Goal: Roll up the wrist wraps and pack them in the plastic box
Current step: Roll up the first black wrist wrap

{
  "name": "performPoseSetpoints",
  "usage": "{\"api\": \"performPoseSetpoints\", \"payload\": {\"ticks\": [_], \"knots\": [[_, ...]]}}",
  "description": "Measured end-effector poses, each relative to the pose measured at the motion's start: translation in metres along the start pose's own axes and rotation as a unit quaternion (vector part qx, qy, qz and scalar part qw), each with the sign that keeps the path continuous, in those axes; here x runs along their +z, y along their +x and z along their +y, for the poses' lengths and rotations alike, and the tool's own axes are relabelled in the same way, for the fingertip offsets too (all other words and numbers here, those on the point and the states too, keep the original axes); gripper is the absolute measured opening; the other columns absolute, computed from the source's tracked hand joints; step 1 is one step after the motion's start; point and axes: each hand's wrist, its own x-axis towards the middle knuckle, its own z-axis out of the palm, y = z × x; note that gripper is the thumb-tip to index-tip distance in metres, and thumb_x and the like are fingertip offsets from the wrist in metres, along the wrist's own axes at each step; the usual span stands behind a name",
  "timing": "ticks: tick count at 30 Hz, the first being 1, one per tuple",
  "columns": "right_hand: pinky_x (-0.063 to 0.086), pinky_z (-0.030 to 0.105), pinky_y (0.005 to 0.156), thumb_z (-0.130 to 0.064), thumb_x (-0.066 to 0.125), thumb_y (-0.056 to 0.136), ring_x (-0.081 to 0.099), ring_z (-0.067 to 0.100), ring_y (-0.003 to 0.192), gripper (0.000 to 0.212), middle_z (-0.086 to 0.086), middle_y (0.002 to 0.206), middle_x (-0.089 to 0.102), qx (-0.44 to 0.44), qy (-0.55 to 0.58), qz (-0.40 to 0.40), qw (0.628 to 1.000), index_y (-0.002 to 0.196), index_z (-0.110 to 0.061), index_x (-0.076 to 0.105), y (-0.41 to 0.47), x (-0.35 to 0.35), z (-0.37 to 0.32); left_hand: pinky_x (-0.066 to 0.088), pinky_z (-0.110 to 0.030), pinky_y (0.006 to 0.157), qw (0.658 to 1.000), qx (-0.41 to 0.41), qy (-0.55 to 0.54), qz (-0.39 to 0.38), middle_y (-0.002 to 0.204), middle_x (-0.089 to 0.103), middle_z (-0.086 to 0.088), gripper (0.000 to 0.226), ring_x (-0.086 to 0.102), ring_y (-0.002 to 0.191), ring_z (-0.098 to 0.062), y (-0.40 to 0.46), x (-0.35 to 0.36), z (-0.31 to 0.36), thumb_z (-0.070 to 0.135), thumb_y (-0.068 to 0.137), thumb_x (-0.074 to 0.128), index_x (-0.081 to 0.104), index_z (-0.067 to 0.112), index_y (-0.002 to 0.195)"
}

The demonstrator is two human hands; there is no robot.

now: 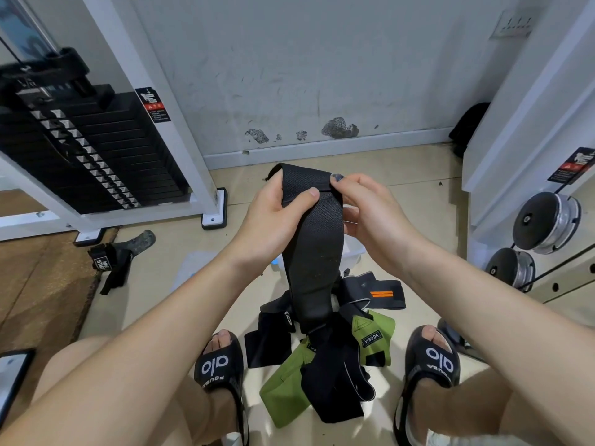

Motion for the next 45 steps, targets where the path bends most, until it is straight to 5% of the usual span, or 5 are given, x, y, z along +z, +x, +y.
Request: {"api": "performPoseSetpoints", "payload": {"ticks": [17, 24, 29, 36, 45], "knots": [[0.046, 0.025, 0.055, -0.012, 0.063, 0.101, 0.052, 0.015, 0.06, 0.018, 0.008, 0.07, 0.052, -0.097, -0.066, 0.051, 0.992, 0.088, -0.017, 0.051, -0.002, 0.0, -0.001, 0.054, -0.052, 0.102, 0.999, -0.001, 0.041, -0.033, 0.115, 0.075, -0.001, 0.037, 0.071, 0.112, -0.021, -0.004, -0.005, 0.002, 0.013, 0.086, 0.071, 0.057, 0.013, 0.12], [0.048, 0.022, 0.053, -0.01, 0.058, 0.102, 0.057, 0.013, 0.059, 0.015, 0.003, 0.076, 0.064, -0.065, -0.028, 0.038, 0.997, 0.09, -0.015, 0.051, -0.002, -0.003, -0.01, 0.059, -0.039, 0.081, 0.995, 0.074, 0.06, 0.0, 0.121, 0.059, -0.008, 0.053, 0.069, 0.084, -0.019, -0.007, -0.008, 0.006, 0.003, 0.089, 0.077, 0.036, 0.022, 0.117], [0.048, 0.021, 0.053, -0.004, 0.059, 0.1, 0.056, 0.01, 0.057, 0.016, -0.002, 0.069, 0.06, -0.066, -0.04, 0.017, 0.997, 0.09, -0.014, 0.052, -0.002, -0.005, -0.012, 0.054, -0.048, 0.085, 0.983, 0.108, 0.145, -0.027, 0.097, 0.068, 0.002, 0.02, 0.064, 0.092, -0.021, -0.003, -0.016, 0.005, 0.011, 0.089, 0.078, 0.064, 0.021, 0.098], [0.05, 0.023, 0.056, -0.006, 0.061, 0.099, 0.058, 0.011, 0.059, 0.016, 0.002, 0.077, 0.06, -0.047, -0.045, 0.003, 0.998, 0.087, -0.013, 0.054, -0.001, -0.006, -0.013, 0.04, -0.023, 0.072, 0.968, 0.145, 0.195, -0.059, 0.09, 0.054, 0.008, 0.016, 0.049, 0.083, -0.006, -0.002, -0.017, 0.007, 0.008, 0.094, 0.071, 0.06, 0.019, 0.092], [0.05, 0.023, 0.057, 0.002, 0.058, 0.096, 0.053, 0.011, 0.055, 0.014, -0.003, 0.068, 0.058, -0.03, -0.055, -0.042, 0.997, 0.089, -0.01, 0.055, 0.001, -0.01, -0.02, 0.04, -0.02, 0.073, 0.959, 0.165, 0.227, -0.043, 0.095, 0.058, 0.003, 0.01, 0.05, 0.09, -0.006, -0.003, -0.017, 0.006, 0.011, 0.095, 0.07, 0.062, 0.016, 0.096]]}}
